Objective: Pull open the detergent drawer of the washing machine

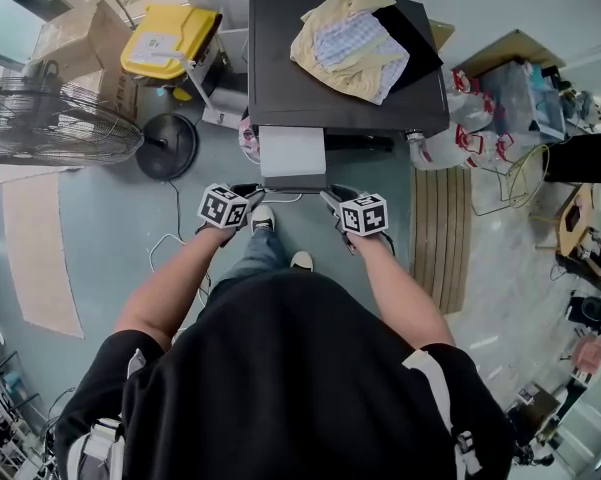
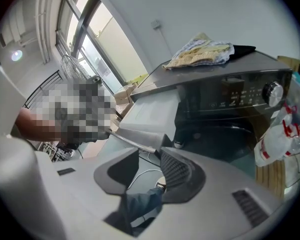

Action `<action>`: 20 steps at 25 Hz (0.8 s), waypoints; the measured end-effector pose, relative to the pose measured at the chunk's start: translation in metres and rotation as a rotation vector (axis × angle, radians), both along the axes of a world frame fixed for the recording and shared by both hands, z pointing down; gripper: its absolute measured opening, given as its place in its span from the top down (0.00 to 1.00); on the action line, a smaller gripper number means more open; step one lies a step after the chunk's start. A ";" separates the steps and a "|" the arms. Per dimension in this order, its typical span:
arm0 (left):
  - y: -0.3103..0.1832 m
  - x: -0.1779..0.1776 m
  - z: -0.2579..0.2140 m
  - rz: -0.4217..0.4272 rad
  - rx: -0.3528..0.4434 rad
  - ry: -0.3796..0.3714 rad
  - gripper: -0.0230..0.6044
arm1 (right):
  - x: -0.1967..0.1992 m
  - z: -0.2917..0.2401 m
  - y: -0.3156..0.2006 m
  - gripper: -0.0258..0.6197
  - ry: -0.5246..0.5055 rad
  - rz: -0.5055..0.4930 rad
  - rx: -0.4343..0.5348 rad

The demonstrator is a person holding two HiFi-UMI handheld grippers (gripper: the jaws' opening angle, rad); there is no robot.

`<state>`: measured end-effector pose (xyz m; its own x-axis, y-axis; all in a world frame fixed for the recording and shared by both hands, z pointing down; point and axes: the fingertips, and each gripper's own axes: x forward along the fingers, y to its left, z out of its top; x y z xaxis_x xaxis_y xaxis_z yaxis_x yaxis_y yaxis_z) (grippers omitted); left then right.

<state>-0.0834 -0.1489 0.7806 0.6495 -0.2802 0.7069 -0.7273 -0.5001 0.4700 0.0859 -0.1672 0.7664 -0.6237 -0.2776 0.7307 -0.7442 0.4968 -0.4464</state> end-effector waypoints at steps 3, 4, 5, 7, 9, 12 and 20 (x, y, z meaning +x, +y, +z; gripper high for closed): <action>0.009 0.001 0.000 -0.001 -0.002 0.001 0.81 | 0.001 -0.001 0.008 0.75 -0.004 0.001 -0.005; 0.012 0.002 0.000 0.001 -0.004 0.002 0.81 | 0.001 -0.002 0.012 0.75 -0.003 0.000 -0.006; 0.015 0.003 0.000 0.004 -0.006 0.002 0.81 | 0.002 -0.002 0.015 0.75 -0.003 -0.002 -0.007; 0.022 0.004 -0.001 0.012 -0.010 0.001 0.81 | 0.003 -0.003 0.022 0.75 -0.001 -0.007 -0.011; 0.029 0.005 -0.002 0.015 -0.013 0.001 0.81 | 0.005 -0.003 0.029 0.75 0.002 -0.012 -0.014; 0.038 0.007 -0.001 0.013 -0.016 0.006 0.81 | 0.007 -0.003 0.038 0.75 0.003 -0.015 -0.017; 0.060 0.011 -0.001 0.009 -0.021 0.003 0.80 | 0.011 -0.002 0.059 0.75 -0.001 -0.014 -0.021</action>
<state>-0.0722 -0.0894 0.7796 0.6540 -0.2596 0.7105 -0.7215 -0.4962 0.4829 0.0973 -0.1083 0.7640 -0.6279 -0.2538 0.7357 -0.7370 0.4976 -0.4573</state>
